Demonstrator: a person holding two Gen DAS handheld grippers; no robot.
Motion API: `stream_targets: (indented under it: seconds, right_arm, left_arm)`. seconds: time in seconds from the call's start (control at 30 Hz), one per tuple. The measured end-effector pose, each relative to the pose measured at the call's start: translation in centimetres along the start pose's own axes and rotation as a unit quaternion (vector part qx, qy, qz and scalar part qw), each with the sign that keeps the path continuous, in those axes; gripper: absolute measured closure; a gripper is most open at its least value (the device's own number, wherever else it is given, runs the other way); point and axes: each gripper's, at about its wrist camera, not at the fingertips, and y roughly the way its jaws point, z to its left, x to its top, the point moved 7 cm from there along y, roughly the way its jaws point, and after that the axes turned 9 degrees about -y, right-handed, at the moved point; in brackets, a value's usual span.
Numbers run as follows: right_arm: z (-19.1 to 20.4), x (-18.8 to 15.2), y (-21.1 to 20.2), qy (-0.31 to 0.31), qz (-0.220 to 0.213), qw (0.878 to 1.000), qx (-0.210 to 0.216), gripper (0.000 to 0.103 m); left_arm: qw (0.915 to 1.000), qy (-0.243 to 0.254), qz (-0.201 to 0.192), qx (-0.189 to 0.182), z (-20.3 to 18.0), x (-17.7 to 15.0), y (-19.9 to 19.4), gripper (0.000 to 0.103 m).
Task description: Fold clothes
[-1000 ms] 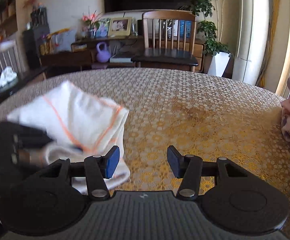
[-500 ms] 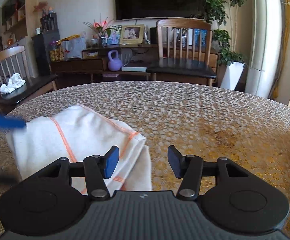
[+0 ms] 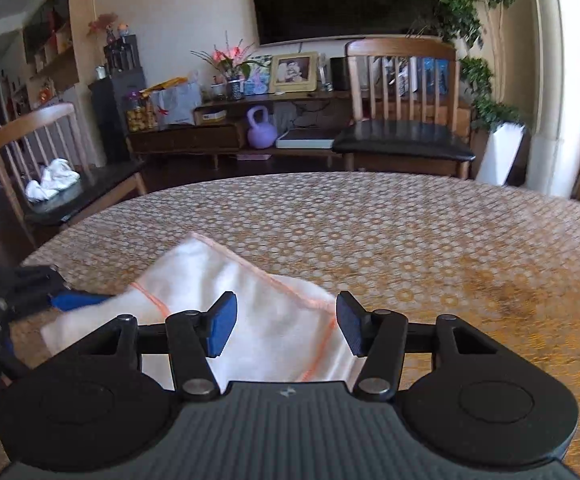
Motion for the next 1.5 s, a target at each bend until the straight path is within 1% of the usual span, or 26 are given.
stream_targets:
  seconds: [0.03,0.07,0.1,0.17,0.23,0.33,0.4,0.5,0.57,0.73,0.83,0.93,1.0,1.13,1.27,1.4,1.47,1.5]
  right_arm:
    - [0.0,0.1,0.3,0.014,0.000,1.000,0.018,0.049]
    - [0.1,0.2,0.7,0.028,0.001,0.999,0.036,0.049]
    - [0.1,0.3,1.0,0.042,0.001,0.998,0.053,0.049]
    - [-0.6,-0.3,2.4,0.065,0.024,0.996,0.064,0.049]
    - [-2.3,-1.3,3.8,0.096,0.056,0.993,0.049,0.050]
    - [-4.1,-2.4,4.7,0.120,0.075,0.989,0.035,0.050]
    - [-4.2,-2.5,4.6,0.118,0.073,0.990,0.039,0.050]
    - [-3.9,-2.7,4.4,0.105,0.075,0.991,0.035,0.050]
    - [-3.8,-2.7,4.4,0.101,0.077,0.991,0.034,0.050]
    - [-3.9,-2.8,4.9,0.098,0.083,0.991,0.028,0.050]
    - [-4.5,-3.2,5.5,0.100,0.091,0.991,0.015,0.051]
    - [-5.1,-3.7,5.5,0.110,0.083,0.990,0.024,0.051]
    - [-5.1,-3.5,5.2,0.108,0.083,0.990,0.030,0.052]
    - [-5.0,-2.8,3.8,0.107,0.082,0.990,0.044,0.050]
    - [-6.4,-3.2,0.6,0.111,0.075,0.990,0.043,0.038]
    - [-7.8,-5.2,-1.8,0.138,0.084,0.985,0.054,0.034]
    - [-8.3,-6.4,-2.5,0.158,0.089,0.981,0.065,0.034]
    - [-8.5,-7.0,-2.7,0.169,0.090,0.979,0.073,0.034]
  left_arm:
    - [0.9993,0.035,-0.007,0.014,-0.7,-0.5,0.1,0.000]
    - [0.9981,0.057,-0.013,0.021,-1.3,-0.8,0.0,0.000]
    - [0.9973,0.066,-0.018,0.025,-1.7,-0.8,0.0,0.000]
    - [0.9984,0.050,-0.017,0.022,-1.4,-0.5,-0.2,0.000]
    - [0.9995,0.025,-0.017,0.008,-0.6,0.1,-0.7,0.000]
    - [0.9993,0.005,-0.031,-0.019,0.1,1.2,-2.0,0.000]
    - [0.9982,-0.002,-0.047,-0.038,0.2,2.0,-2.8,0.000]
    - [0.9963,-0.002,-0.056,-0.066,-0.8,2.1,-3.7,0.000]
    - [0.9953,0.005,-0.054,-0.080,-1.4,1.8,-3.8,0.000]
    - [0.9934,0.008,-0.033,-0.109,-2.3,-0.2,-3.3,0.000]
    - [0.9907,0.009,-0.009,-0.136,-3.0,-2.1,-2.9,0.000]
    - [0.9909,0.061,-0.011,-0.119,-4.3,-3.6,-2.6,0.000]
    - [0.9906,0.054,-0.009,-0.125,-4.2,-3.5,-2.4,0.000]
    - [0.9910,0.029,-0.006,-0.131,-3.3,-2.2,-2.6,0.000]
    - [0.9927,0.014,-0.024,-0.117,-1.5,0.2,-4.0,0.000]
    - [0.9932,-0.045,-0.022,-0.105,2.0,2.2,-4.2,0.000]
    - [0.9906,-0.092,-0.011,-0.101,4.5,2.9,-3.7,0.000]
    - [0.9876,-0.118,0.001,-0.104,5.6,3.0,-3.2,0.000]
